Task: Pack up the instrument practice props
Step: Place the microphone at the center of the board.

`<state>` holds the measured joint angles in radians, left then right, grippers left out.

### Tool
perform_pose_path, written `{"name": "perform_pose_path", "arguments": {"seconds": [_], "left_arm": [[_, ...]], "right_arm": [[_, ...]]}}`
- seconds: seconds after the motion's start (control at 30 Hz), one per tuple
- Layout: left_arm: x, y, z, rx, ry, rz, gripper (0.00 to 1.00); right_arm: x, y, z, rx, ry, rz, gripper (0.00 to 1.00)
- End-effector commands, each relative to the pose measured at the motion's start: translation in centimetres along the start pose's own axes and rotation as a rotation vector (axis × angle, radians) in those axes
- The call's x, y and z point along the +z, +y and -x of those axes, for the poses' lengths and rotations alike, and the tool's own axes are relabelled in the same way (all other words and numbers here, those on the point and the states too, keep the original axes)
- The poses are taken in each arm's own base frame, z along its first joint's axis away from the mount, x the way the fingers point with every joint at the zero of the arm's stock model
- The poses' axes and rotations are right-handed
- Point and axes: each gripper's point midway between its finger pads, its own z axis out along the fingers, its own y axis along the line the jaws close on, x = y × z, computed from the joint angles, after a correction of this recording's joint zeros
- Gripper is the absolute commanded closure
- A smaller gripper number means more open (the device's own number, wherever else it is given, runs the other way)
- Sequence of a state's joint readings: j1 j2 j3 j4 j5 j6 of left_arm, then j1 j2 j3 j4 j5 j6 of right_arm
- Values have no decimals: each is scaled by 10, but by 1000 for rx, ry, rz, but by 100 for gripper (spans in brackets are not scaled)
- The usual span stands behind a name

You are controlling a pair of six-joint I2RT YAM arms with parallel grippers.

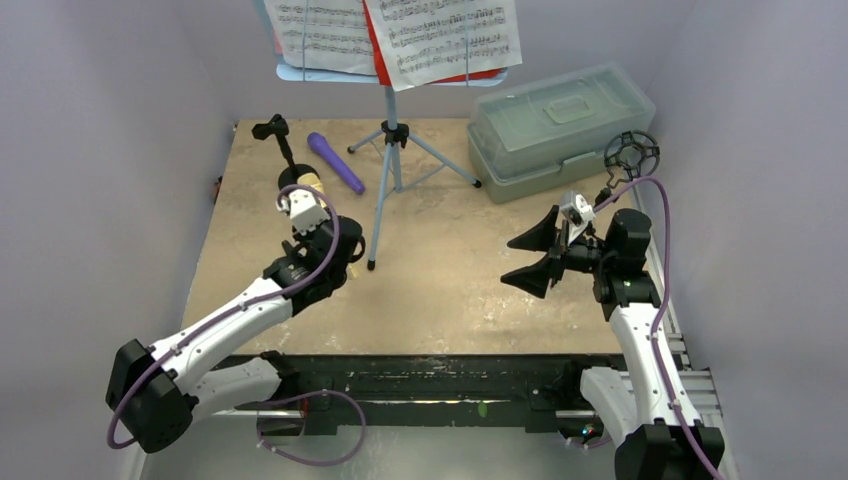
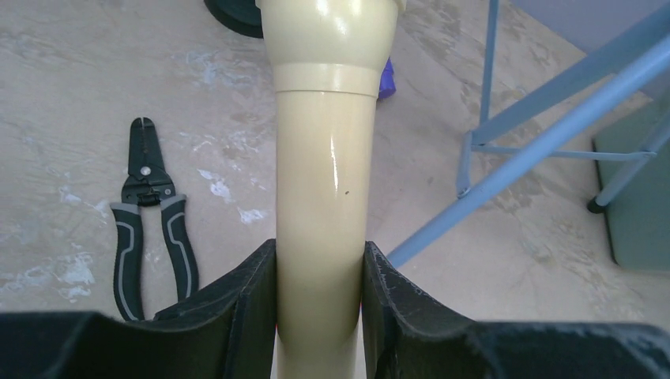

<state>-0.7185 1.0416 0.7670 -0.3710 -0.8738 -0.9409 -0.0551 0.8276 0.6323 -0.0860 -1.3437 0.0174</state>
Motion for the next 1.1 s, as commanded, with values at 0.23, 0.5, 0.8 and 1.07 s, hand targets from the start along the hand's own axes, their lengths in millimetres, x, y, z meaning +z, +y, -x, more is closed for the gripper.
{"name": "perform_pose_path", "arguments": {"seconds": [0.23,0.5,0.8,1.07], "left_arm": [[57,-30,29,77,-5,13,100],[102,-32,31,83,24,29,100],[157,-23,19,80,73,63,100],[197,-14,9,68,83,117,100]], "right_arm": [[-1,-1,11,-83,-9,-18,1],[-1,0,12,-90,-10,-20,1],[-1,0,13,-97,-10,-20,1],[-1,-1,13,-104,-7,-29,1]]}}
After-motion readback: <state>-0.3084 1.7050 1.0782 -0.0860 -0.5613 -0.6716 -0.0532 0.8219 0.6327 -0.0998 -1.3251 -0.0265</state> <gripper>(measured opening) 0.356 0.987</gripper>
